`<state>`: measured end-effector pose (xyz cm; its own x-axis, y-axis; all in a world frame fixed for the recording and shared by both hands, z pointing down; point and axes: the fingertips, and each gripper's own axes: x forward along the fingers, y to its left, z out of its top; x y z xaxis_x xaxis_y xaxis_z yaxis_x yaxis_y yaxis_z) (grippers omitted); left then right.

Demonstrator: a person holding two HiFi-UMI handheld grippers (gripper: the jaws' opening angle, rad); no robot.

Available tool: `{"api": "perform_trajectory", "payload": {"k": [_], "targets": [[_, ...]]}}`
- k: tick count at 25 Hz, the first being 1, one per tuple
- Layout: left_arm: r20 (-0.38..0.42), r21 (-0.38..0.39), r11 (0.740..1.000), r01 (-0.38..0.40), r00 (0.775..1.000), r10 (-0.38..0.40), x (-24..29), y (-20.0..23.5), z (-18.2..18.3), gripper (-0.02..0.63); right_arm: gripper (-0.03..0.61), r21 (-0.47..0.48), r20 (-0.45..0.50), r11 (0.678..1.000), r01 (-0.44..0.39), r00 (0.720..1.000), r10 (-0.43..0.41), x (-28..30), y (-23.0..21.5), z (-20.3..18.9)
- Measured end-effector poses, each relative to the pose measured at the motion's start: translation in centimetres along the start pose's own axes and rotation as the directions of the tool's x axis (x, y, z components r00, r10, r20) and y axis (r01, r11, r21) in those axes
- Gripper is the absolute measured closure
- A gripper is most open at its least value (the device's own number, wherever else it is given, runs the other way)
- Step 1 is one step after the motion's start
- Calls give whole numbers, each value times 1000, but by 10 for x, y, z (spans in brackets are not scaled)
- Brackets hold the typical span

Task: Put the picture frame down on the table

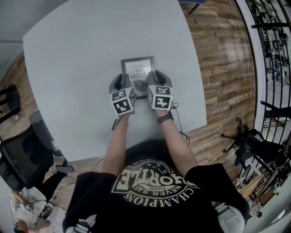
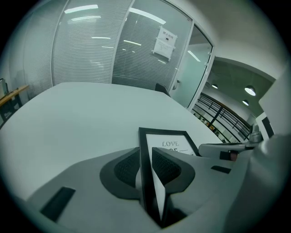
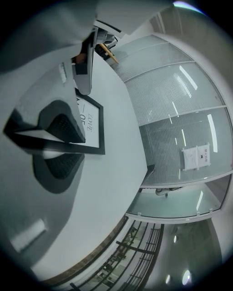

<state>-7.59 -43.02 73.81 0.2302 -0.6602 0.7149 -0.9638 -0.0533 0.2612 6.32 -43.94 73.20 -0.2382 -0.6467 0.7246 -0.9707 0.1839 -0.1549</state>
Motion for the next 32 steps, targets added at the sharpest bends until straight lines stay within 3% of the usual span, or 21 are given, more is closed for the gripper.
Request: {"api": "perform_trajectory", "payload": {"k": [7,14,28,29,32], "targets": [[126,36,999,20,992,-25,-54,-8,36,544,509,4,137,1000,-29,990,28,-49,8,35],[244,116,992,41,967,-69,-118,-19,57,545,511,-101,231,993,-64,969,86,-106,42,53],[458,215,976,42,878,-138,-268,-50,101,565,517,-191,445,977,-94,879,172,-241,109,100],[470,221,974,41,871,-143,-277,-52,103,569,558,-199,459,976,-93,871,177,-250,114,102],[500,238,970,45,851,-163,-303,-58,106,577,568,-219,491,971,-91,850,191,-275,129,104]]}}
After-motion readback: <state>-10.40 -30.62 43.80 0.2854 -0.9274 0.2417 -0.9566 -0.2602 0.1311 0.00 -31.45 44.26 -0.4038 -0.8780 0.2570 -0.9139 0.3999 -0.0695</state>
